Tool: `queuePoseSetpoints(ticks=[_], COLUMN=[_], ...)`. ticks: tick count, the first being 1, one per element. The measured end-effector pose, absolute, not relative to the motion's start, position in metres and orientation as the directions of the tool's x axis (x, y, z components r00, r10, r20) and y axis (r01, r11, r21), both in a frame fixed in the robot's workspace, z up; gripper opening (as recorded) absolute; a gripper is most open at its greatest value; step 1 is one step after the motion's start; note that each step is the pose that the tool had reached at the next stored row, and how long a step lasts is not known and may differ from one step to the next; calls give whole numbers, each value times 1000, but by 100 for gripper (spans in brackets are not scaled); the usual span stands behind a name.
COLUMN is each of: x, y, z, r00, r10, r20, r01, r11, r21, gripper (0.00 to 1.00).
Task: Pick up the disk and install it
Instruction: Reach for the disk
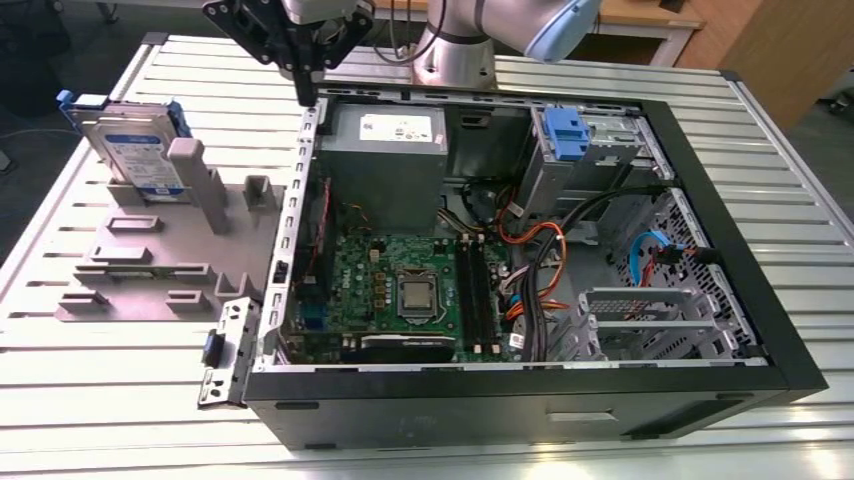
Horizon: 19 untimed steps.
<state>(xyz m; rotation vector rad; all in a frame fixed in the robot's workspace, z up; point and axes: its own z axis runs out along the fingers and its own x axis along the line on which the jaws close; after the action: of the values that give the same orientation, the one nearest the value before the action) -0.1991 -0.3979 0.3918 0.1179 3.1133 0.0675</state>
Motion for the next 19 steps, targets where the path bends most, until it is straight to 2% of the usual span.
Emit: queuePoseSetpoints(ticks=[19], x=[-214], y=[-398], z=[391], r00=[-997], r10=[76], r20=[-22], r01=[75], r11=[996], r21=[44], gripper=[11])
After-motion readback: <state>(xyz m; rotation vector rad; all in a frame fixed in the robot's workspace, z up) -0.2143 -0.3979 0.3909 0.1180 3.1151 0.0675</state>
